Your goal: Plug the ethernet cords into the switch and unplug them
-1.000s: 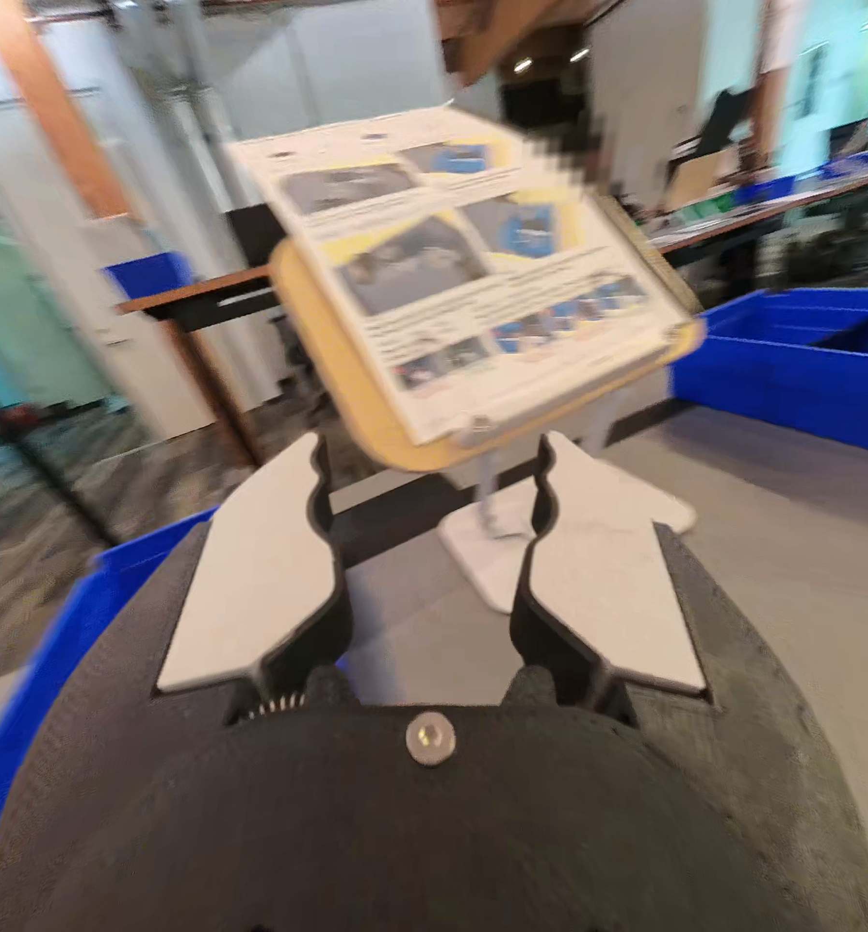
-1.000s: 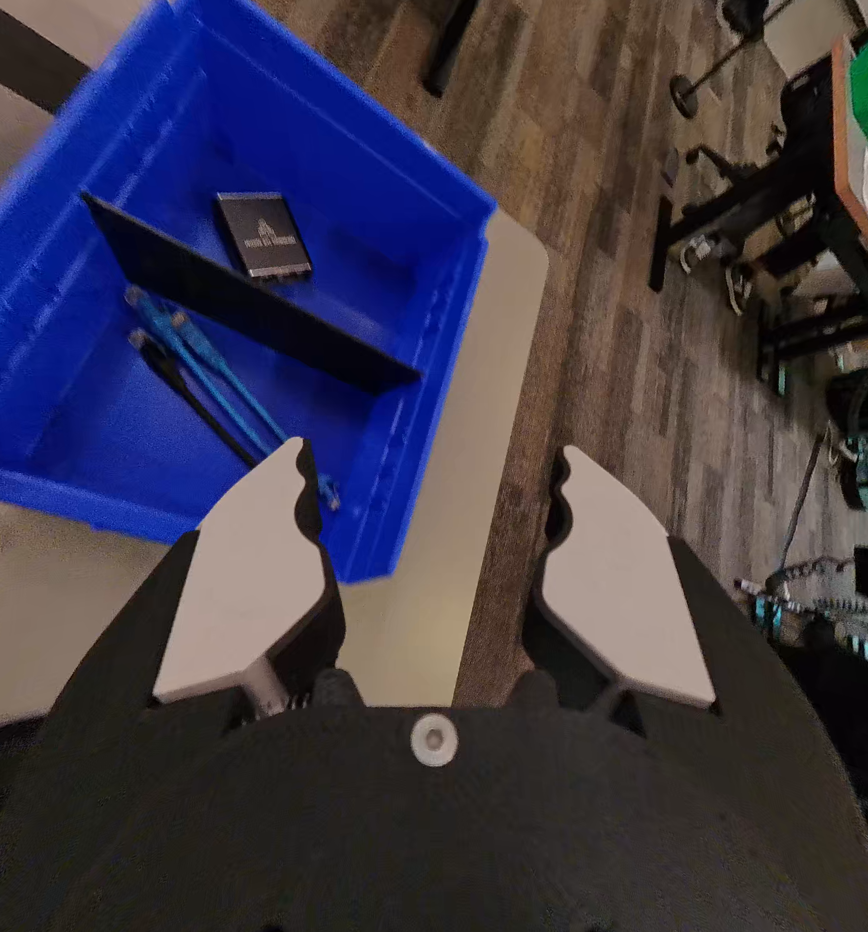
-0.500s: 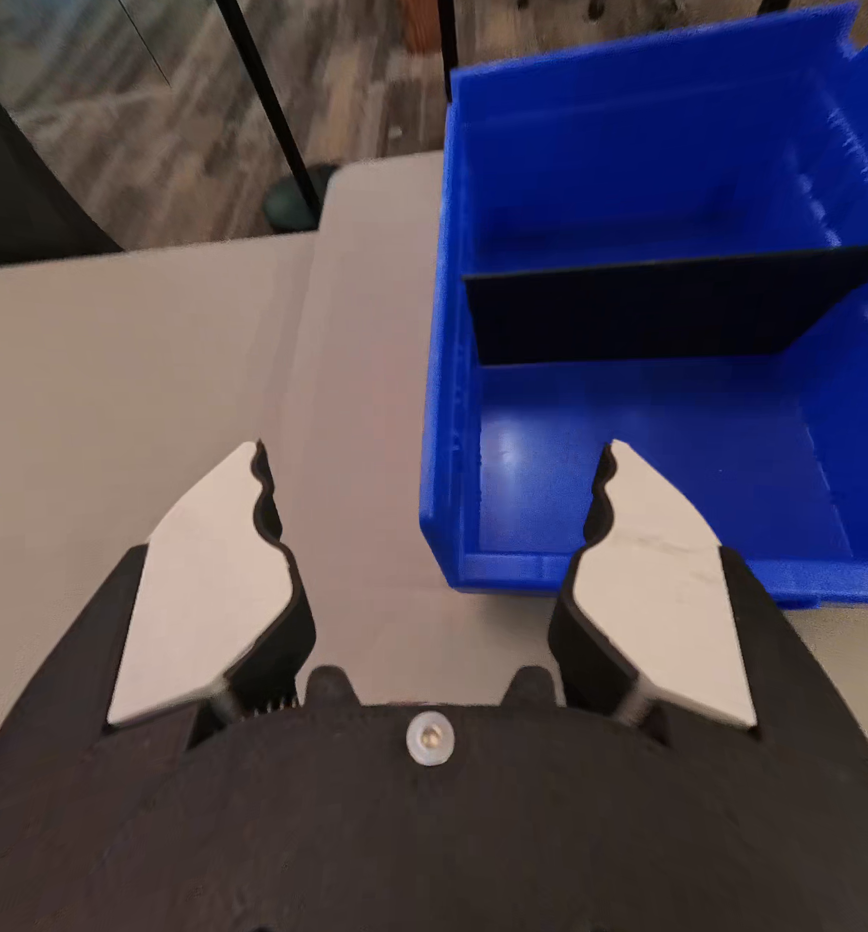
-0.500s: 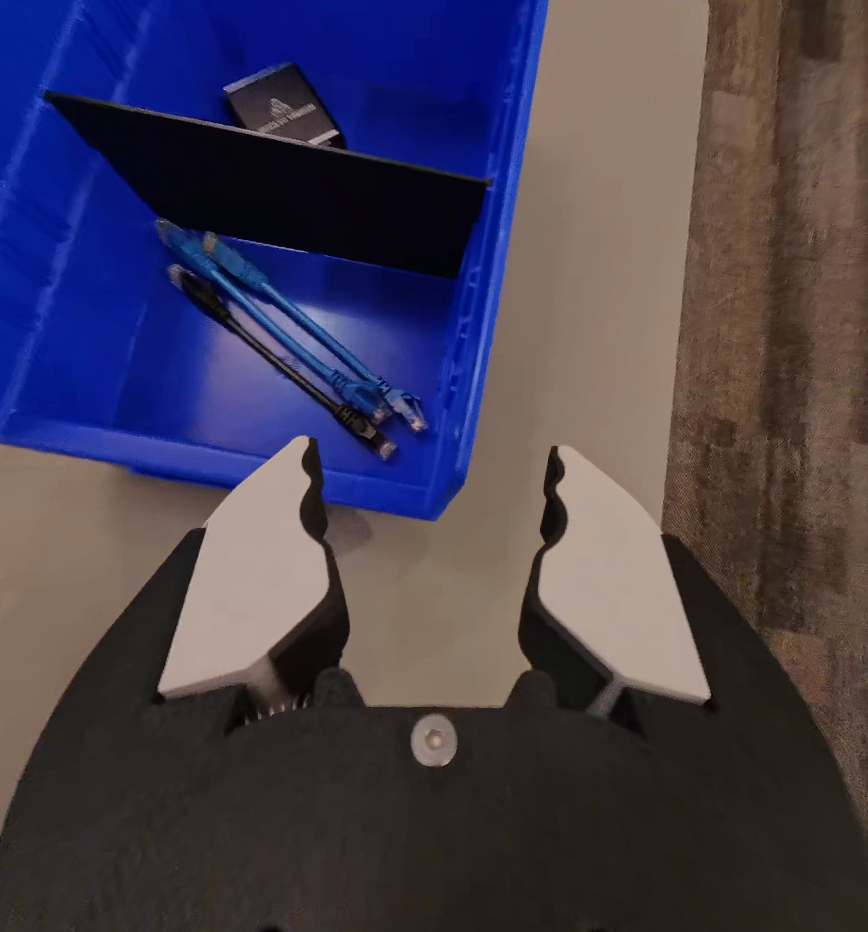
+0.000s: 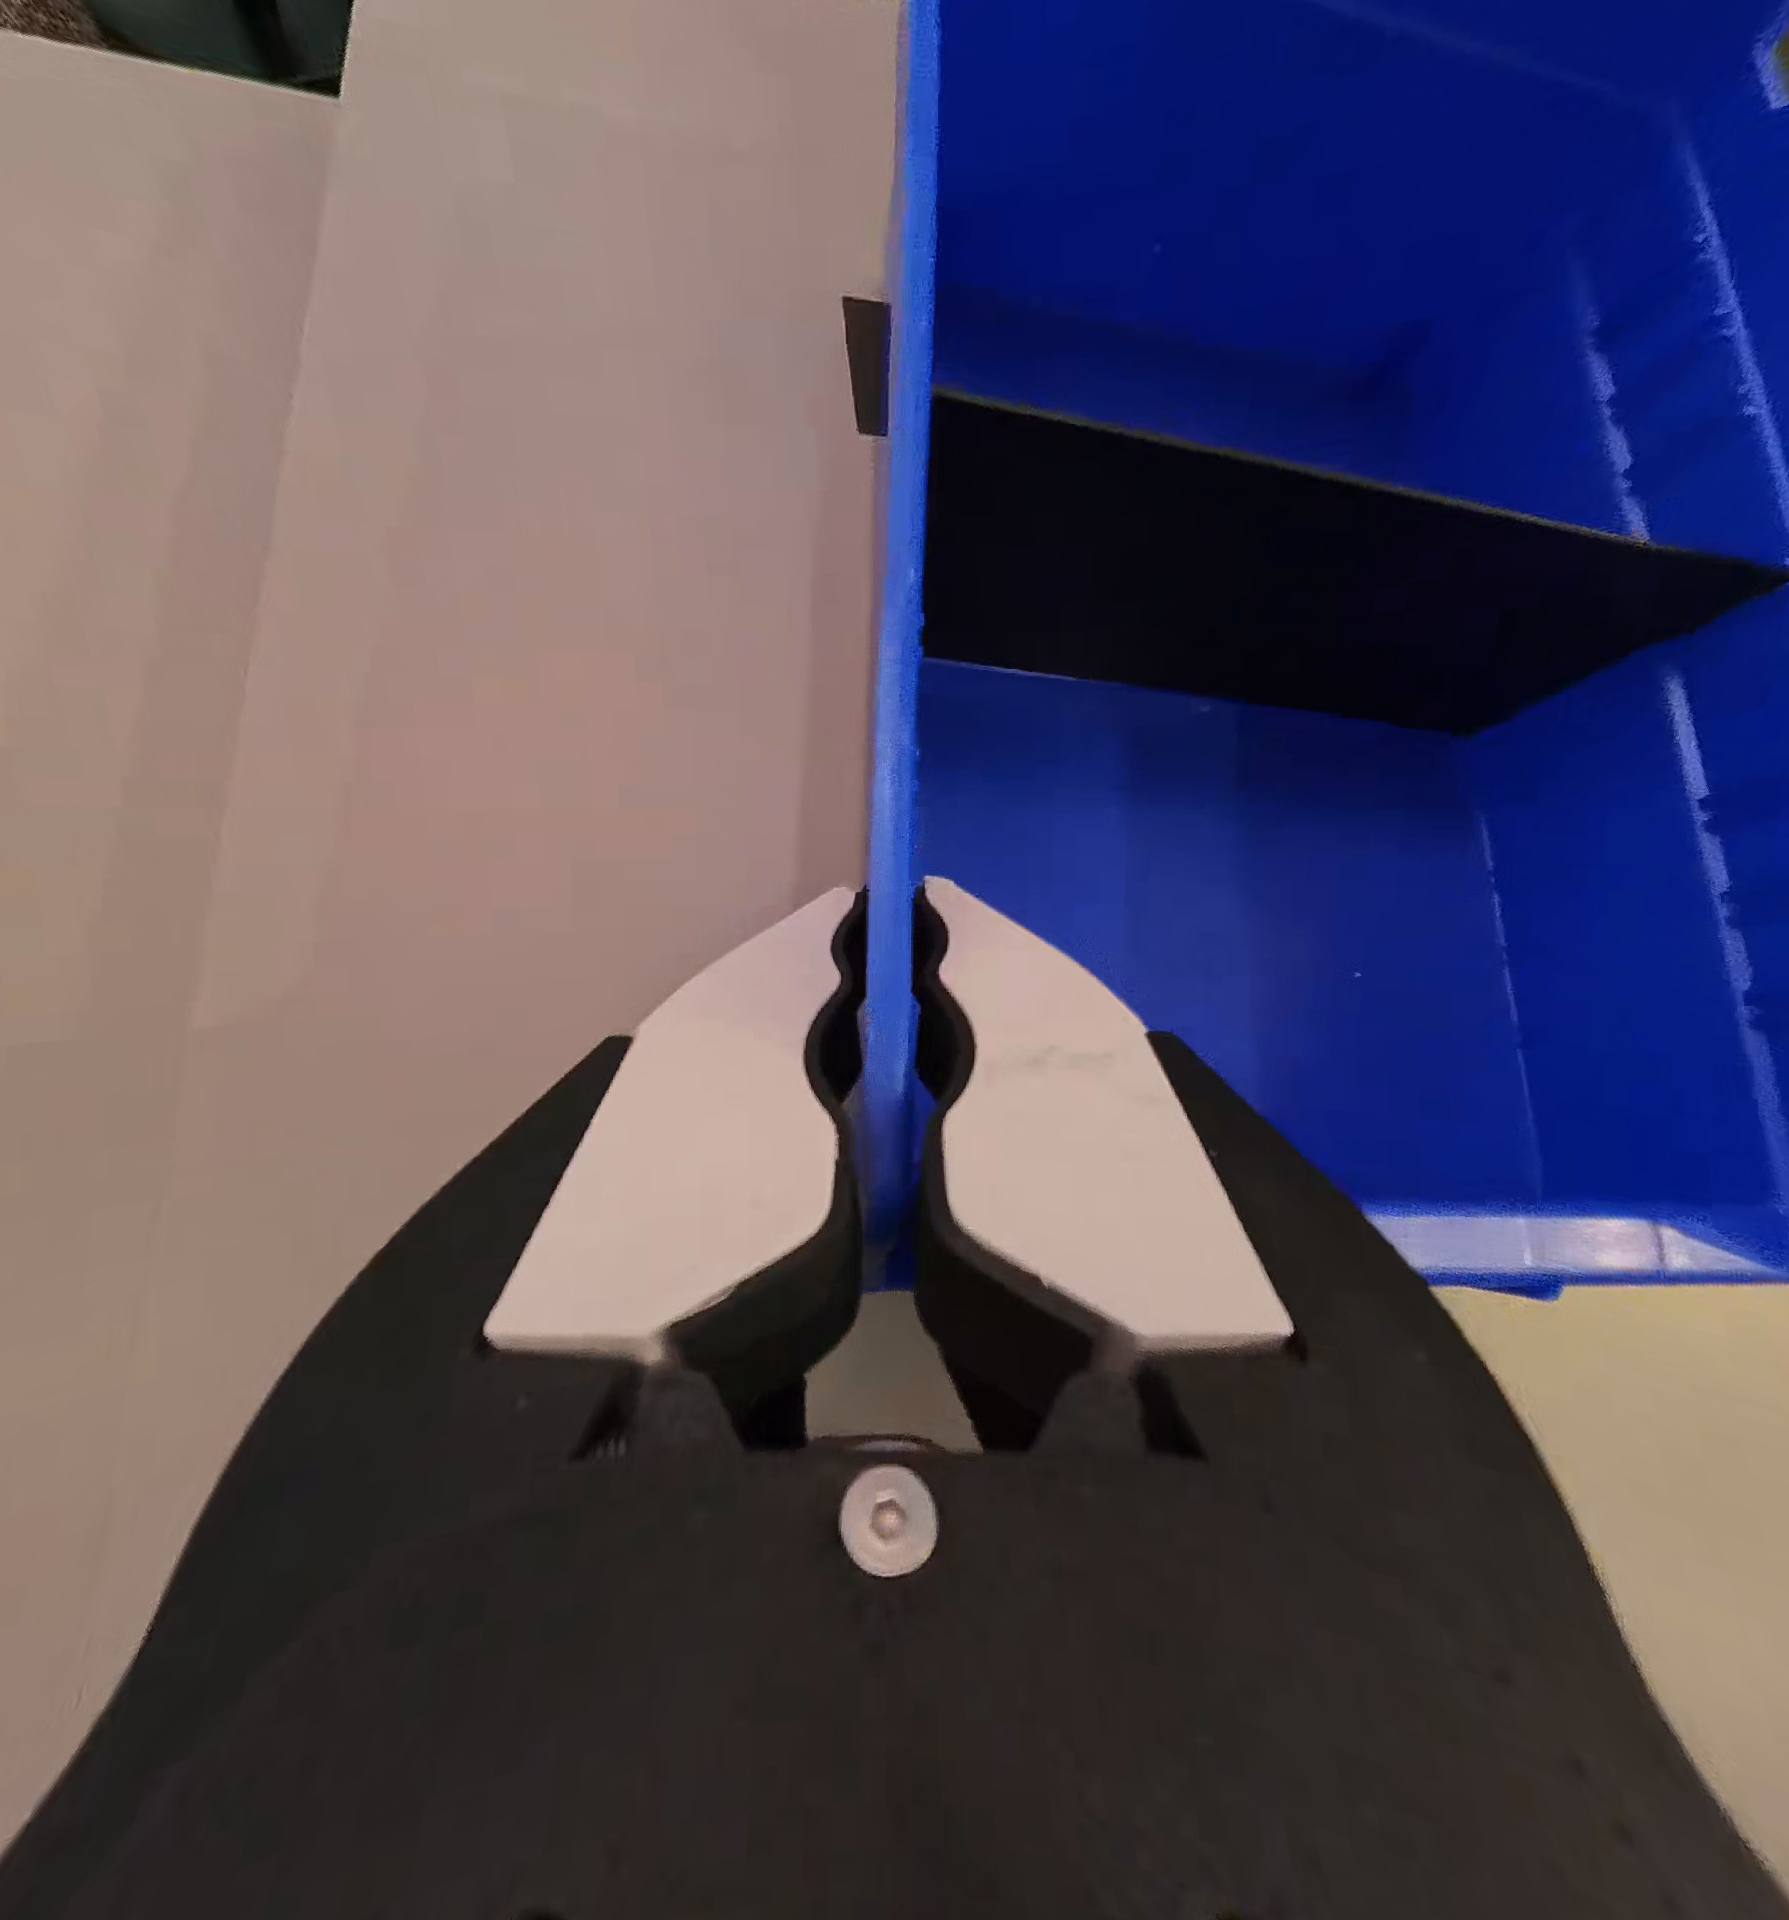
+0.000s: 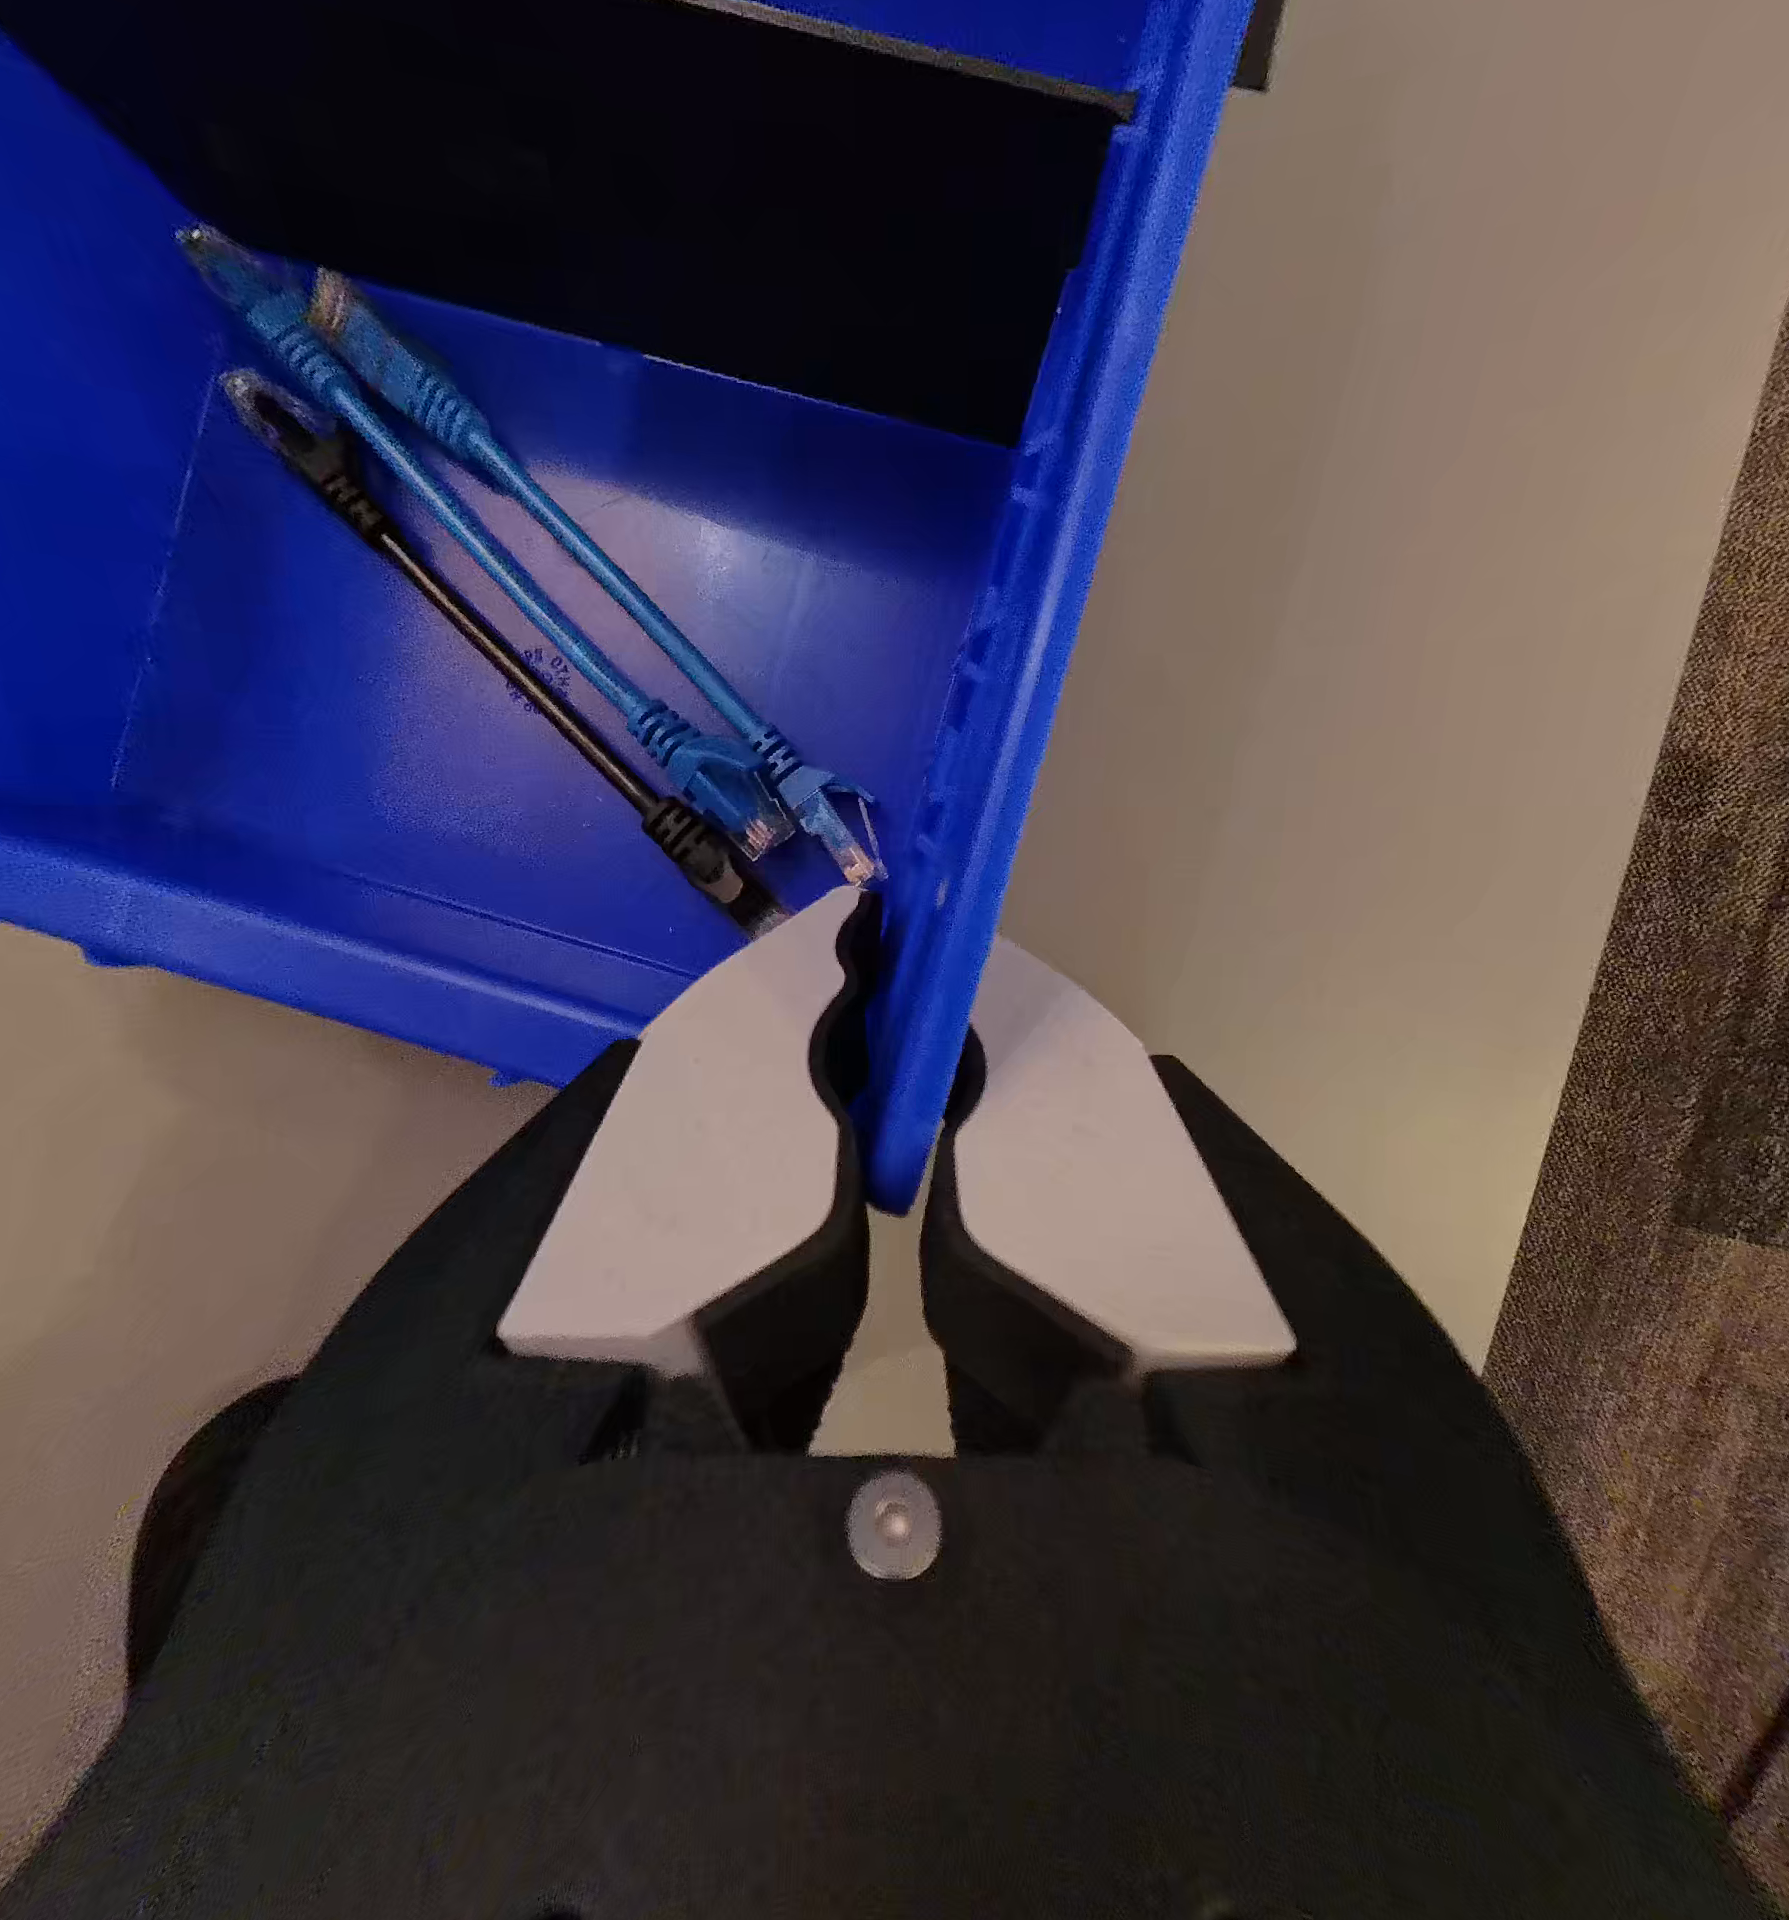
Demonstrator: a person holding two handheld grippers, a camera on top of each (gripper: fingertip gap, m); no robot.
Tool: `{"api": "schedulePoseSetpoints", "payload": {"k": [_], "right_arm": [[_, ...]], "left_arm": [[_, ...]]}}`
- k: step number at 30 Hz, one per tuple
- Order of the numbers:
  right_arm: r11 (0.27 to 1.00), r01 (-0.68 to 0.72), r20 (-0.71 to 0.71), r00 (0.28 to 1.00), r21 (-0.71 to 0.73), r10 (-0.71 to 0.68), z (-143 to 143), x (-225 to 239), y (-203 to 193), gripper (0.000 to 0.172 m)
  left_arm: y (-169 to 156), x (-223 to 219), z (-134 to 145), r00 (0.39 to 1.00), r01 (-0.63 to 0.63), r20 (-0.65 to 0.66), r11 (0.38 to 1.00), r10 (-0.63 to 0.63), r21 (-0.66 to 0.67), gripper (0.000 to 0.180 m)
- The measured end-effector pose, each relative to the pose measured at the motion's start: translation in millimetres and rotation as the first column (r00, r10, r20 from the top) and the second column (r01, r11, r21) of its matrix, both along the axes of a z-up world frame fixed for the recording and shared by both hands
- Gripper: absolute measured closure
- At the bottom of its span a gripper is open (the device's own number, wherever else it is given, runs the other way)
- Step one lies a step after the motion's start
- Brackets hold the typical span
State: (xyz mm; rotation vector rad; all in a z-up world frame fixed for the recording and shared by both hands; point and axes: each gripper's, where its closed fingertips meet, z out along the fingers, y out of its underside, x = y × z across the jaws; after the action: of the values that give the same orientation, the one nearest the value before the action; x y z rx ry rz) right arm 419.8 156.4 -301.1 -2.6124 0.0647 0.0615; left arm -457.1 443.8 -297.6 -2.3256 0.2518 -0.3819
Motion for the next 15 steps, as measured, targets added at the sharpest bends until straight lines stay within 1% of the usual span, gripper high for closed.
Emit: {"api": "schedulePoseSetpoints", "payload": {"k": [1, 3, 5, 7, 11, 15], "right_arm": [[1.0, -0.015, 0.006, 1.0, -0.014, 0.015, 4, -5, -3, 0.165], [0.998, -0.049, 0.008, 0.999, -0.043, 0.049, 12, -17, -11, 0.165], [0.994, -0.088, 0.004, 0.996, -0.068, 0.088, 18, -32, -22, 0.164], [0.987, -0.132, -0.003, 0.991, -0.091, 0.132, 23, -50, -35, 0.164], [0.965, -0.234, -0.024, 0.972, -0.12, 0.232, 31, -92, -66, 0.165], [0.935, -0.335, -0.032, 0.942, -0.114, 0.333, 32, -139, -96, 0.165]], "left_arm": [[-1, 0, 2, 1.0, -0.002, 0.016, 1.0, 0.002, 0.0, 0.174], [-4, -3, 5, 0.999, -0.003, 0.047, 1.0, 0.003, 0.001, 0.174], [-9, -8, 11, 0.999, 0.002, 0.046, 1.0, -0.003, 0.019, 0.173], [-14, -15, 20, 0.997, -0.002, 0.071, 0.999, -0.001, 0.04, 0.173], [-30, -29, 40, 0.998, 0.011, 0.054, 0.996, -0.015, 0.084, 0.173], [-51, -45, 63, 0.996, 0.005, 0.088, 0.99, -0.017, 0.138, 0.172]]}}
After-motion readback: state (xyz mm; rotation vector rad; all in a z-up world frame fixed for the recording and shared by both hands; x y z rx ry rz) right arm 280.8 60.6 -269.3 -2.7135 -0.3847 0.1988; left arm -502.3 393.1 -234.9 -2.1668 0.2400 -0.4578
